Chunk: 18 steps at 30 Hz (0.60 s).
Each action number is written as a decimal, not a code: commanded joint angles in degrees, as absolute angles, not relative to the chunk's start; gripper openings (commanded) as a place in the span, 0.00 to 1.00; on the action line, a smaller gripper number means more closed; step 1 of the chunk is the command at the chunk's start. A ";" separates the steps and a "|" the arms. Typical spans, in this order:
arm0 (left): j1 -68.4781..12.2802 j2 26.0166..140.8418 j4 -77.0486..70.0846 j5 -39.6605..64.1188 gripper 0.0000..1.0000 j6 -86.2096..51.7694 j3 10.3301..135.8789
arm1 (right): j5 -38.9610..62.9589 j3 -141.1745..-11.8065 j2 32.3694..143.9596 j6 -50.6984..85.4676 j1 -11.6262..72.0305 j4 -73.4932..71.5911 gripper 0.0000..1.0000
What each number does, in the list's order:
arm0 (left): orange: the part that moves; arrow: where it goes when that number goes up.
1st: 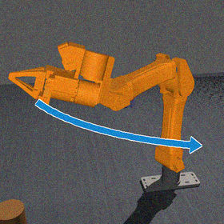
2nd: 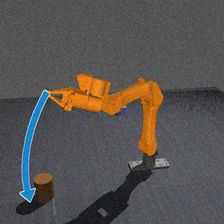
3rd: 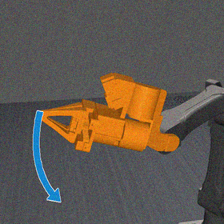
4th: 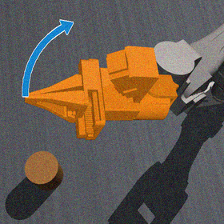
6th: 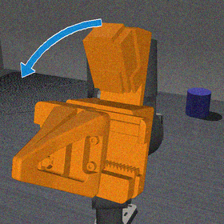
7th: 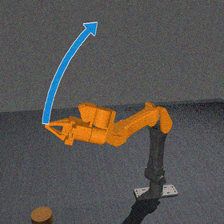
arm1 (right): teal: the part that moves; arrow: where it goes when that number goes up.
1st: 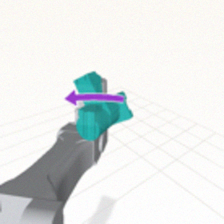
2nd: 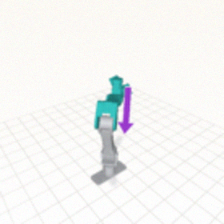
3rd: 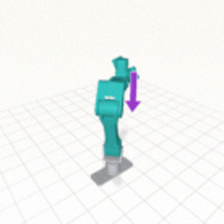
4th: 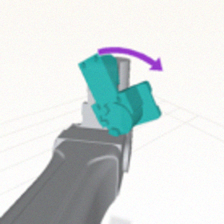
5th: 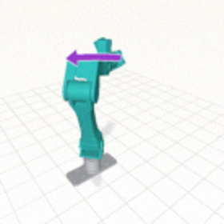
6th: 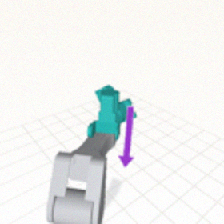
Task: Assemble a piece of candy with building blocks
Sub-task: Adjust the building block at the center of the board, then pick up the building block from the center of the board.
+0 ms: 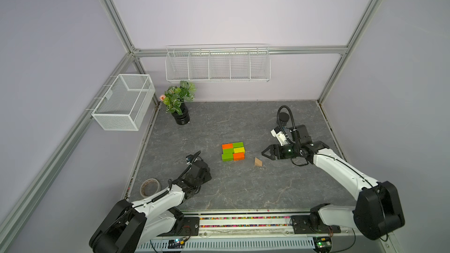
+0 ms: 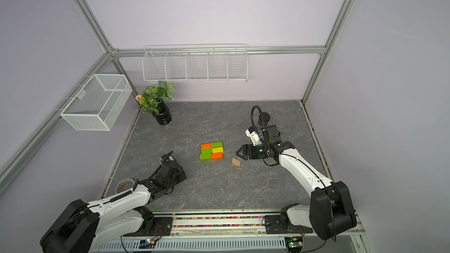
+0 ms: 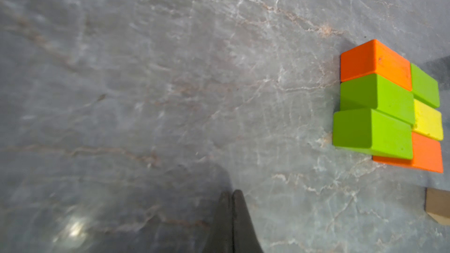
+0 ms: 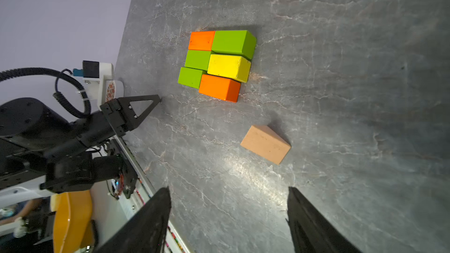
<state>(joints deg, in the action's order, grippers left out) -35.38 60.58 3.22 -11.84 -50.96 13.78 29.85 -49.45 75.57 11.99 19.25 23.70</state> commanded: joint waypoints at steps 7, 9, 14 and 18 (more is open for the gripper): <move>-35.38 57.68 9.02 -12.30 0.00 -52.47 10.45 | 20.65 -40.55 81.34 -4.66 25.71 -1.19 0.76; -35.40 58.15 9.26 -12.30 0.00 -52.38 10.72 | 20.56 -42.69 85.34 -5.94 25.95 -1.26 0.74; -35.40 57.92 9.23 -12.13 0.00 -52.39 10.55 | 18.07 -52.36 93.58 -9.30 28.05 5.17 0.68; -35.33 57.91 8.91 -12.24 0.00 -52.57 10.37 | 17.31 -54.04 95.99 -11.82 29.29 4.91 0.69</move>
<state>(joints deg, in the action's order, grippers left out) -35.38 56.95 3.79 -12.03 -51.48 11.57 18.44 -52.38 94.80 -7.68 28.42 3.90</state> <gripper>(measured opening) 0.046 0.682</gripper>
